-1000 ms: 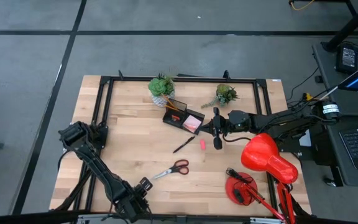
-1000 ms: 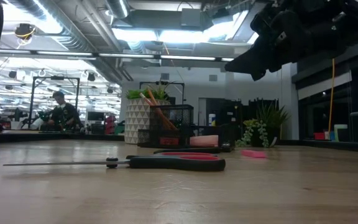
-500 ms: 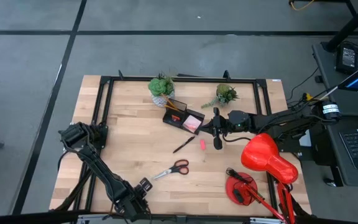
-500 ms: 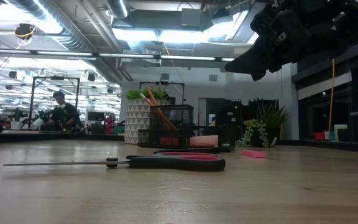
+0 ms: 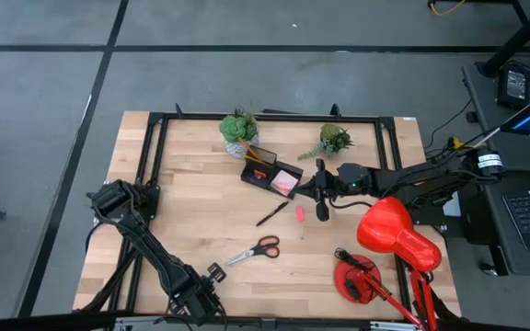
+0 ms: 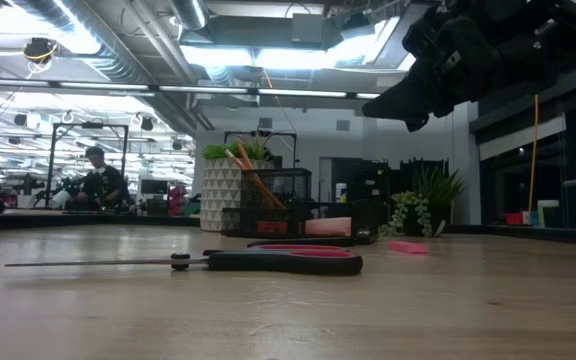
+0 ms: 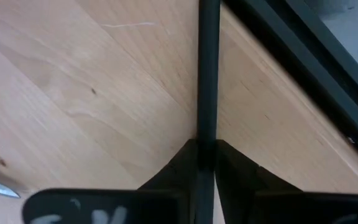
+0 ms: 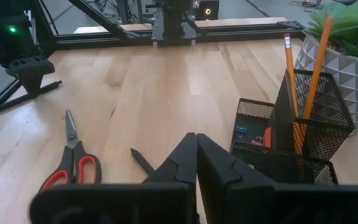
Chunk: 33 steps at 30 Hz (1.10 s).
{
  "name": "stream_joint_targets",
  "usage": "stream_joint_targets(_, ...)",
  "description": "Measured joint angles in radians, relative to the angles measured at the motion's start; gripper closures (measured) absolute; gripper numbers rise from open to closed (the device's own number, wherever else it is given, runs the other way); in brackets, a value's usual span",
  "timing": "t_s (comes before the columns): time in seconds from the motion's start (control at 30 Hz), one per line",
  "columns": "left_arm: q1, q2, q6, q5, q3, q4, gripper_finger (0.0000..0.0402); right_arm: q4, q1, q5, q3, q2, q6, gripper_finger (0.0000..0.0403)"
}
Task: Pick and place office supplies into organizer
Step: Put the bottom black pen into the black desk organizer
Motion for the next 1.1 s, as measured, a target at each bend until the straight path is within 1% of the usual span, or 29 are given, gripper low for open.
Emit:
stream_joint_targets(0.1,0.000,0.000,0.000,0.000,0.000,0.000,0.0372,-0.001,0.000,0.000,0.000,0.000,0.000,0.0391)
stream_joint_targets(0.23,0.000,-0.011,0.000,-0.006,-0.004,-0.003,0.0373,-0.003,0.000,0.000,0.000,0.000,0.000,0.0391)
stream_joint_targets(0.37,0.000,-0.048,0.000,-0.043,-0.009,-0.011,0.0374,-0.003,0.000,0.000,0.000,0.000,-0.001,0.0391)
stream_joint_targets(0.53,0.004,-0.119,0.024,-0.124,-0.007,-0.039,0.0374,-0.011,0.000,0.000,0.000,0.000,-0.001,0.0391)
stream_joint_targets(0.77,0.027,-0.208,0.026,-0.177,-0.007,-0.168,0.0374,-0.033,0.000,0.000,0.000,0.000,0.000,0.0391)
stream_joint_targets(0.9,0.055,-0.266,0.031,-0.166,-0.007,-0.196,0.0374,-0.035,0.000,0.000,0.000,0.000,0.000,0.0391)
stream_joint_targets(1.1,0.108,-0.379,0.108,-0.166,-0.006,-0.199,0.0374,-0.044,0.000,0.000,0.000,0.000,-0.002,0.0391)
